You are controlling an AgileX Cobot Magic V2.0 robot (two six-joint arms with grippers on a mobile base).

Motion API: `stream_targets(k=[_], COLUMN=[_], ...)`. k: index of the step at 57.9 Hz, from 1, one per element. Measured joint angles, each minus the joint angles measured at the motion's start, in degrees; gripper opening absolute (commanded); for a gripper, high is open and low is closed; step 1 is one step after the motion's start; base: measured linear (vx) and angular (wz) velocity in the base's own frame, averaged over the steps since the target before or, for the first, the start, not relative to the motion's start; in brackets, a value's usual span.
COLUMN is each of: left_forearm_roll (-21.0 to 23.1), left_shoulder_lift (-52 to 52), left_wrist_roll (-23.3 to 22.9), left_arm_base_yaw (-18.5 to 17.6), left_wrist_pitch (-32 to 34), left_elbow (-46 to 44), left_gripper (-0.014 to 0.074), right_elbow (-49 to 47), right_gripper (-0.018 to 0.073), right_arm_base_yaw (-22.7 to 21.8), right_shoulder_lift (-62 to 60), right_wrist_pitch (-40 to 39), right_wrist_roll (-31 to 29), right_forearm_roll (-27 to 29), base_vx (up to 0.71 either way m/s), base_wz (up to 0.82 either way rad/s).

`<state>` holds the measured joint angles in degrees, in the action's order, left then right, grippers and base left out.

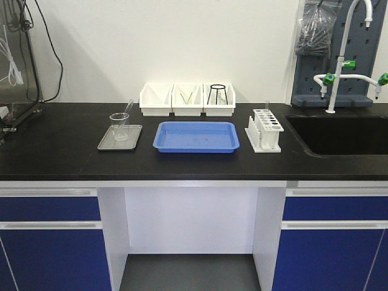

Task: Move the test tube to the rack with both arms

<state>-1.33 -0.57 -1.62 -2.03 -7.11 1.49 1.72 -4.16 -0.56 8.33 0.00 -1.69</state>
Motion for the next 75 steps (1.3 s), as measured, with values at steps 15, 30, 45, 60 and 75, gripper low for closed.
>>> stream_targets(k=[15, 30, 45, 60, 75], left_forearm_roll=[0.0, 0.0, 0.0, 0.0, 0.0], left_shoulder_lift=[0.0, 0.0, 0.0, 0.0, 0.0], left_wrist_roll=[0.0, 0.0, 0.0, 0.0, 0.0], left_arm_base_yaw=[0.0, 0.0, 0.0, 0.0, 0.0], left_wrist_pitch=[0.0, 0.0, 0.0, 0.0, 0.0], left_elbow=[0.0, 0.0, 0.0, 0.0, 0.0], left_gripper=[-0.0006, -0.0006, -0.0006, -0.0006, -0.0006], right_elbow=[0.0, 0.0, 0.0, 0.0, 0.0], right_gripper=[-0.0011, -0.0011, -0.0011, -0.0011, -0.0011], right_arm_base_yaw=[0.0, 0.0, 0.0, 0.0, 0.0], right_shoulder_lift=[0.0, 0.0, 0.0, 0.0, 0.0], right_wrist_pitch=[0.0, 0.0, 0.0, 0.0, 0.0], right_wrist_roll=[0.0, 0.0, 0.0, 0.0, 0.0], right_forearm_roll=[0.0, 0.0, 0.0, 0.0, 0.0], base_vx=[0.29, 0.40, 0.44, 0.45, 0.44], base_wz=[-0.02, 0.12, 0.09, 0.02, -0.08])
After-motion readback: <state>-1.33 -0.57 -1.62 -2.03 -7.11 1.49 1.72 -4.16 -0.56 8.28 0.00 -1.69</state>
